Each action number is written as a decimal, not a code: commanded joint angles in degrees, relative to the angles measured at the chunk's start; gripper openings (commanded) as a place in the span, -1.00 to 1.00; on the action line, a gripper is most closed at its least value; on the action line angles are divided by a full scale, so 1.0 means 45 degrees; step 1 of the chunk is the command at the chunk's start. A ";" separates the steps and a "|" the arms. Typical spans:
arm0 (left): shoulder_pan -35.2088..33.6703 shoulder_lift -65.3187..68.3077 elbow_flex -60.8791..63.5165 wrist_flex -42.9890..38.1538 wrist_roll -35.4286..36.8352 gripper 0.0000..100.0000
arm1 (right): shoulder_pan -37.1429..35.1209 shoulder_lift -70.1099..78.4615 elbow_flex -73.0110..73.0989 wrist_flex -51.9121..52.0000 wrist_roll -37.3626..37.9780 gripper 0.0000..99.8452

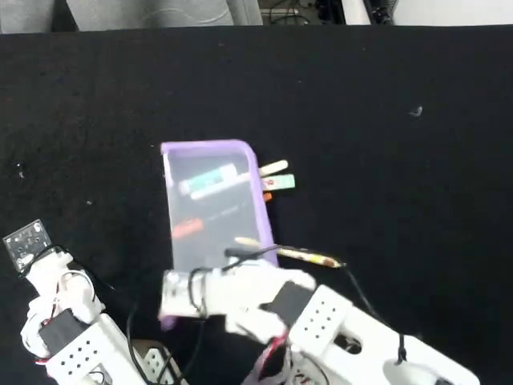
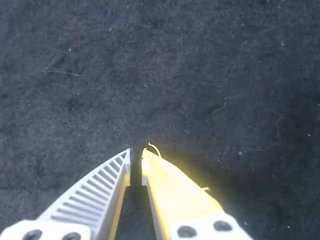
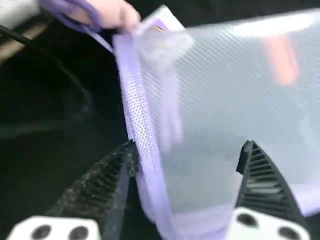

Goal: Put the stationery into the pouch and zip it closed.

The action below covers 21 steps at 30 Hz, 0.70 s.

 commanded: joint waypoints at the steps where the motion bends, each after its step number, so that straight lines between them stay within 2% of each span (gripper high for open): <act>1: -0.0127 -0.0059 0.0303 -0.0313 0.0078 -0.90 | 0.2149 -0.0459 -0.0010 -0.0821 0.1133 -0.37; 9: -0.0127 -0.0059 0.0303 -0.0313 0.0078 -0.90 | 0.4591 -0.0518 -0.0244 -0.1563 0.2208 -0.37; 14: -0.0127 -0.0059 0.0303 -0.0313 0.0078 -0.90 | 0.5841 -0.1651 -0.0791 -0.1504 0.2168 -0.37; 17: -0.0127 -0.0059 0.0303 -0.0313 0.0078 -0.90 | 0.5294 -0.2862 -0.0654 -0.1446 0.2032 -0.37; 21: -0.0147 -0.0059 0.0303 -0.0313 0.0078 -0.90 | 0.2872 -0.4679 -0.0635 -0.0762 0.0117 -0.37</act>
